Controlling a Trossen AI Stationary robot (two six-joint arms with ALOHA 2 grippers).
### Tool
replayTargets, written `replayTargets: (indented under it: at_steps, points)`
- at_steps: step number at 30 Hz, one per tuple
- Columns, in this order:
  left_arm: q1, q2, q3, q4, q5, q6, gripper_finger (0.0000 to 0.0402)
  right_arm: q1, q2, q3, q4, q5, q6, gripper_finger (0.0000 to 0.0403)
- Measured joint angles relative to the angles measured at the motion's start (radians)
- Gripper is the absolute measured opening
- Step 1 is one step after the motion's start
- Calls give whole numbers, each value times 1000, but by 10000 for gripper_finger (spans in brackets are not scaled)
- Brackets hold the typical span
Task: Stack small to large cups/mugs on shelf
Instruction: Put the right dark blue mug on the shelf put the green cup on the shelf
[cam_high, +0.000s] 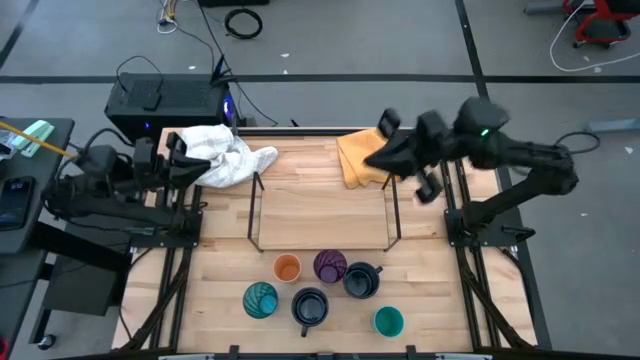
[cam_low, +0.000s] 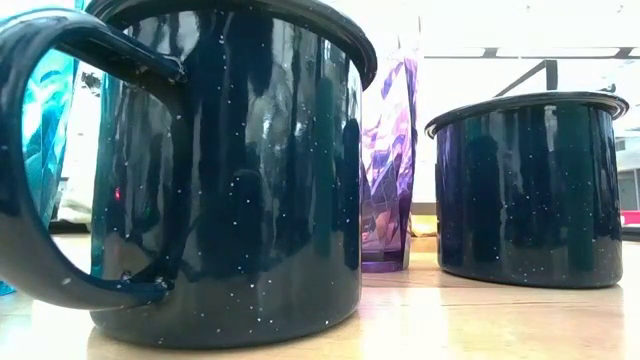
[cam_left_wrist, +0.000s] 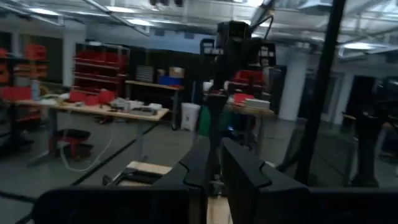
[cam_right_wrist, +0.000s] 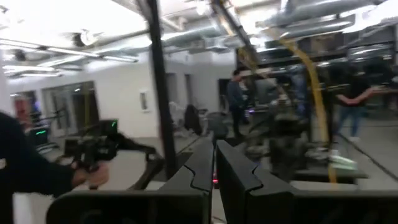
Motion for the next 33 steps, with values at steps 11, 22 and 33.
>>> replayTargets:
  at_steps: [11, 22, 33]
  points:
    - [0, 266, 325, -128, 123, 96, 42, 212, 166, -1, 32, 26, 149, 25]
    - [0, 392, 421, -213, 248, 92, 38, 341, 200, -1, 59, 389, 67, 25]
    - [-2, 413, 421, -191, 257, 94, 32, 377, 243, -31, -32, 677, 74, 7]
